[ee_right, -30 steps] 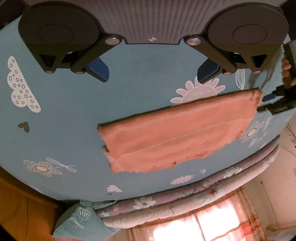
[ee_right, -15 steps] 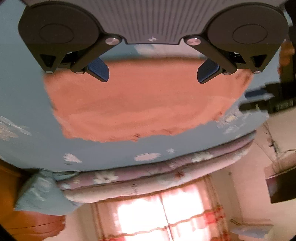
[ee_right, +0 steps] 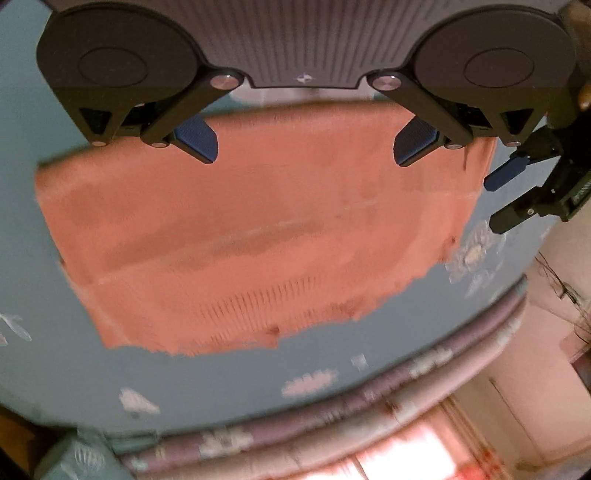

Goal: Fold clothes

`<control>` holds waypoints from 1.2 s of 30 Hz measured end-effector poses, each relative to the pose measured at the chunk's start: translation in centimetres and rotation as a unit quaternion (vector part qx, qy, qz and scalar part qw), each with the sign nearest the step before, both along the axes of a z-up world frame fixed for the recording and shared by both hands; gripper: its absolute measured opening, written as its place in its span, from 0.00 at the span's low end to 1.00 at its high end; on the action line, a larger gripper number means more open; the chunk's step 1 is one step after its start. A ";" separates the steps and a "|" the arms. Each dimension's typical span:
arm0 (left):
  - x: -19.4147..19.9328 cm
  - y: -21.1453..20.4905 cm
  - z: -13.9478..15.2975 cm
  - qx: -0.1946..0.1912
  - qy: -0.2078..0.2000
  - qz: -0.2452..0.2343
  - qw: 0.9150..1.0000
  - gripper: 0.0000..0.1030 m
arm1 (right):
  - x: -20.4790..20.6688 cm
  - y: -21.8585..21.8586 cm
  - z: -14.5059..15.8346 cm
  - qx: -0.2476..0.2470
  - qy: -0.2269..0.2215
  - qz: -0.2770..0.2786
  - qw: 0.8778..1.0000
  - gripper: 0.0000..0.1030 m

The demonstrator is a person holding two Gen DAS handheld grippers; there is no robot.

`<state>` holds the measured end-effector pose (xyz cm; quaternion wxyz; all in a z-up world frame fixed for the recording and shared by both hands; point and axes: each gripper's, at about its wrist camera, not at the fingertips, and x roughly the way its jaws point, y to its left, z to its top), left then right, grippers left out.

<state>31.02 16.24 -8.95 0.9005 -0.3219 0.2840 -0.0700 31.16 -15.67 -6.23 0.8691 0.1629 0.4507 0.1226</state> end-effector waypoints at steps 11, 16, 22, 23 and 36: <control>3.1 -7.3 6.9 0.098 0.092 -0.012 0.991 0.80 | 3.3 -6.4 9.6 0.036 -0.036 0.056 0.997 1.00; 3.9 -8.7 8.7 0.129 0.088 -0.011 0.988 0.83 | 6.2 -9.9 11.0 0.025 -0.019 0.122 0.992 1.00; 7.0 -2.9 6.3 0.137 0.129 0.036 0.982 0.81 | 6.1 -9.4 9.6 -0.048 0.007 0.170 0.984 1.00; 7.6 -1.2 5.9 0.129 0.129 0.040 0.982 0.81 | 6.1 -8.8 9.3 -0.045 0.016 0.162 0.986 1.00; 17.1 14.8 -5.9 -0.098 0.220 -0.077 0.967 0.80 | 8.4 -2.0 7.6 -0.029 0.085 0.067 0.994 1.00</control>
